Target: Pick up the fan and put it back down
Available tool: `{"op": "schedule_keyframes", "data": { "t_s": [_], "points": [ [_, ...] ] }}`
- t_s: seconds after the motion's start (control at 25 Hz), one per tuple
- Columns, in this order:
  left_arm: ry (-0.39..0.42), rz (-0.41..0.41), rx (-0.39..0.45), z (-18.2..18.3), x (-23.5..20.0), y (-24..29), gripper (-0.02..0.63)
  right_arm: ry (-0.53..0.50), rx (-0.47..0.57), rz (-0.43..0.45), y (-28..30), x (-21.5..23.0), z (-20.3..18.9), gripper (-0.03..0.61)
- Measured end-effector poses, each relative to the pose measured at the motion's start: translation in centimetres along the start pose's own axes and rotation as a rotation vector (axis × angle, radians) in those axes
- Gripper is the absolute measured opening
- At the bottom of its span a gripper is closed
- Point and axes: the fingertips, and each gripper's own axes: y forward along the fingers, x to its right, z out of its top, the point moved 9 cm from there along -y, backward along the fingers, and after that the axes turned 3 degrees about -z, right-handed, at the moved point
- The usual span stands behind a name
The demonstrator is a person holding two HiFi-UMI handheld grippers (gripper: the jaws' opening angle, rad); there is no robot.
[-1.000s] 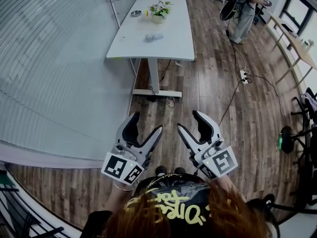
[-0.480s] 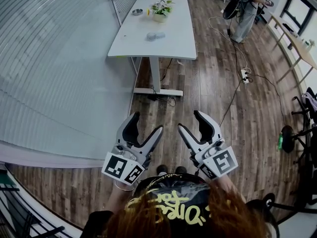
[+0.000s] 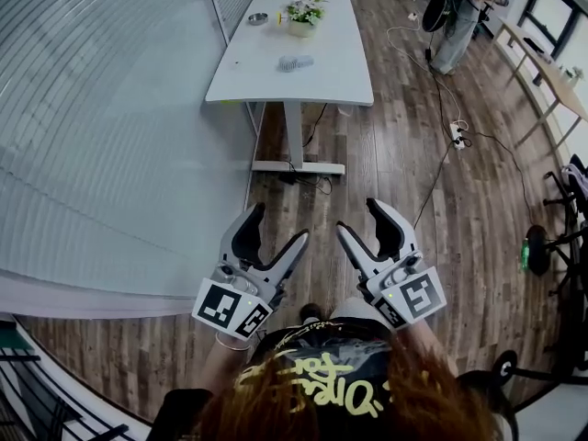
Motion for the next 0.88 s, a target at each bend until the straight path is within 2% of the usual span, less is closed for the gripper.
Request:
{"op": "schedule_keyframes", "data": {
  "t_s": [0.44,0.88],
  "points": [
    [-0.01,0.019,-0.03,-0.3,-2.5,0.6,0.345,-0.037,-0.074,-0.038,2.1,-0.2,-0.7,0.236],
    [0.017,0.064,-0.065,-0.6,-5.8,4.2,0.345,-0.052,-0.213,-0.039,6.7,3.4,-2.7,0.236]
  ]
}}
